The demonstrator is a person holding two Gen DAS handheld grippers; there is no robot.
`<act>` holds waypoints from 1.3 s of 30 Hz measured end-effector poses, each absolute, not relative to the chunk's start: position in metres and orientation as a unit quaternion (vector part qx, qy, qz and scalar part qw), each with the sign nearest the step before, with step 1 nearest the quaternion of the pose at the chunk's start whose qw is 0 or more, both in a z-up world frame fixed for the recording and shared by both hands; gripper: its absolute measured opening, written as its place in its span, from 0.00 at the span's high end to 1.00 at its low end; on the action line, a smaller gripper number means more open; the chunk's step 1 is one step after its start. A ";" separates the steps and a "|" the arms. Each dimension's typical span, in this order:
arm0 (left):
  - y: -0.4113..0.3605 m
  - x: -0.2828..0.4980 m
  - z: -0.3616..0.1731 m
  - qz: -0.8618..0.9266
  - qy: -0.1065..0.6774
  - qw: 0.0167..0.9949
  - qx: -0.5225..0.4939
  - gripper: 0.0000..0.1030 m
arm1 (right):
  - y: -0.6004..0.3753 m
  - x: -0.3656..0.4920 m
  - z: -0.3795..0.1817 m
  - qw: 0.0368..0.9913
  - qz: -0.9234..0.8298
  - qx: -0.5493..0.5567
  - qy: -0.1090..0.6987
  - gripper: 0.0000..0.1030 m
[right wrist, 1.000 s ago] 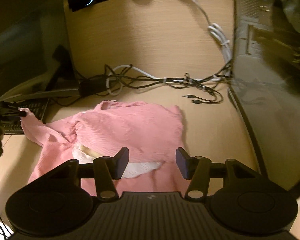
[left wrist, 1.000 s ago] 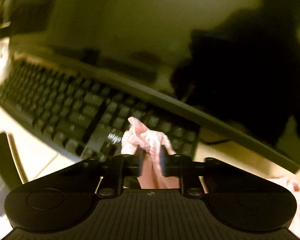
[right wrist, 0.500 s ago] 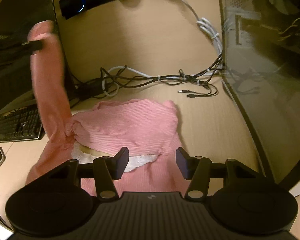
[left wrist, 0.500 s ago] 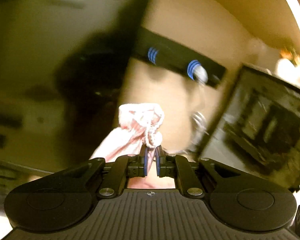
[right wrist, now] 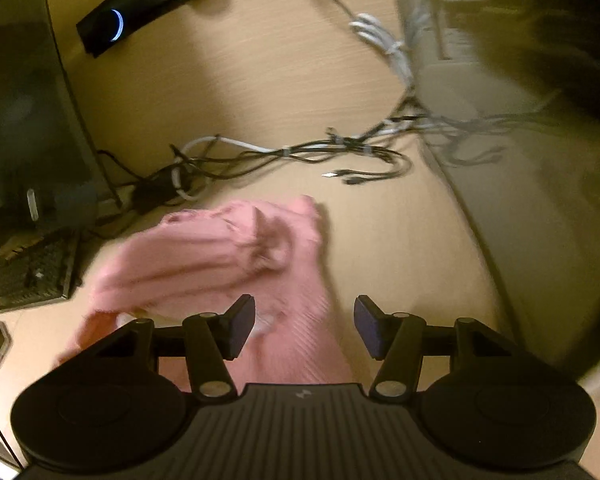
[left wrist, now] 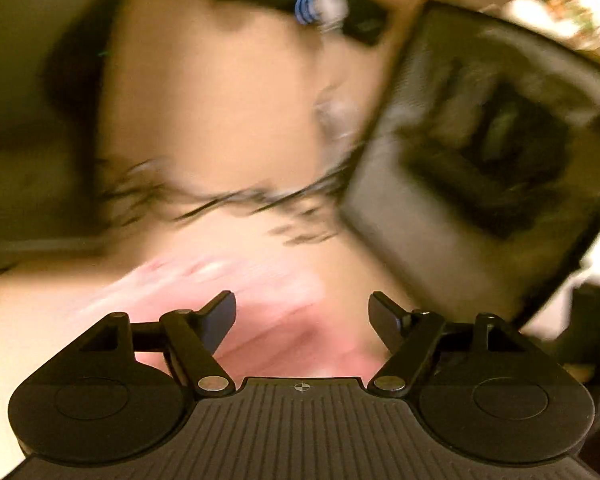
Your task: Fold clothes
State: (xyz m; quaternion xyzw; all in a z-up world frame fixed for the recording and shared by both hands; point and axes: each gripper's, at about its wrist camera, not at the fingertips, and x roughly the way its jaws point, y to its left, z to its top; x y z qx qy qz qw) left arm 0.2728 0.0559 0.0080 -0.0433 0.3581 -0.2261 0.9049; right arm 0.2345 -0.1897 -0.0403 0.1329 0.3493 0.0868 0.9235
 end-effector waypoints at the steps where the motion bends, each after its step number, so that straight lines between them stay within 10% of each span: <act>1: 0.062 0.271 0.003 -0.206 0.366 0.907 -0.033 0.24 | -0.186 0.242 -0.041 0.922 0.096 0.137 0.348 0.46; 8: 0.080 0.272 -0.018 -0.153 0.394 0.906 -0.002 0.25 | -0.148 0.318 -0.067 0.909 0.127 0.143 0.369 0.44; 12: 0.081 0.277 -0.026 -0.154 0.401 0.903 -0.001 0.25 | -0.128 0.334 -0.056 0.914 0.154 0.095 0.363 0.88; 20: 0.082 0.288 -0.044 -0.156 0.417 0.895 0.003 0.18 | -0.151 0.331 -0.046 0.926 0.111 0.020 0.361 0.87; 26: 0.096 0.291 -0.040 -0.161 0.432 0.887 -0.025 0.21 | -0.156 0.316 -0.059 0.921 0.076 -0.006 0.381 0.52; 32: 0.074 0.304 -0.017 -0.245 0.383 0.888 -0.075 0.11 | -0.154 0.314 -0.032 0.929 0.121 0.088 0.339 0.58; 39: 0.071 0.314 -0.046 -0.192 0.433 0.879 -0.052 0.26 | -0.141 0.335 -0.070 0.907 0.107 0.078 0.400 0.64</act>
